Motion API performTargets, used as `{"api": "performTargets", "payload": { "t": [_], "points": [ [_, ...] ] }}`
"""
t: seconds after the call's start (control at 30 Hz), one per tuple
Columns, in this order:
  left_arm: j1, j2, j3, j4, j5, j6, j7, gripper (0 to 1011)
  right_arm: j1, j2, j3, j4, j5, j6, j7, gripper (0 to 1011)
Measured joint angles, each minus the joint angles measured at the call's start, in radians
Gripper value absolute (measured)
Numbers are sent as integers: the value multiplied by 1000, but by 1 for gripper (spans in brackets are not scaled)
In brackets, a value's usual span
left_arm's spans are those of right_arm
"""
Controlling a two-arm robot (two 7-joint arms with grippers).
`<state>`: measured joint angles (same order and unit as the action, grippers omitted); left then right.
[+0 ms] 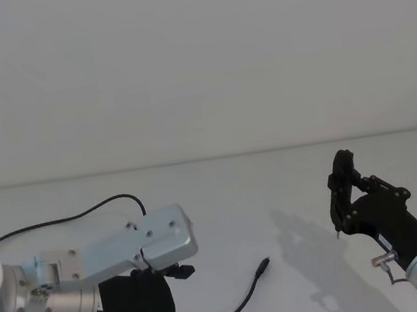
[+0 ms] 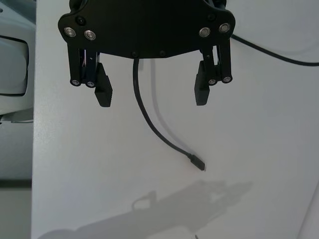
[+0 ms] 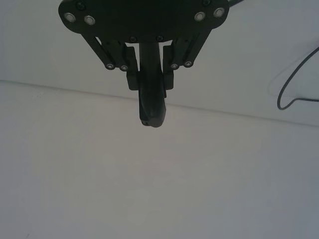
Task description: Pick up the data cable with the one hand.
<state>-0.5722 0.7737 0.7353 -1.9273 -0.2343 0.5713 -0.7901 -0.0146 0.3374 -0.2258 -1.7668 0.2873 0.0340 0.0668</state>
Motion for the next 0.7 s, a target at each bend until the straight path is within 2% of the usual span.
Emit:
{"api": "performTargets", "payload": {
  "t": [0.23,0.7],
  "points": [
    [20,0,5,-19,14,29,40,1001,0,0,0,0,0,0,0,284],
    [61,-41,14,-3,38,55,111,1001,0,0,0,0,0,0,0,284]
  ]
}}
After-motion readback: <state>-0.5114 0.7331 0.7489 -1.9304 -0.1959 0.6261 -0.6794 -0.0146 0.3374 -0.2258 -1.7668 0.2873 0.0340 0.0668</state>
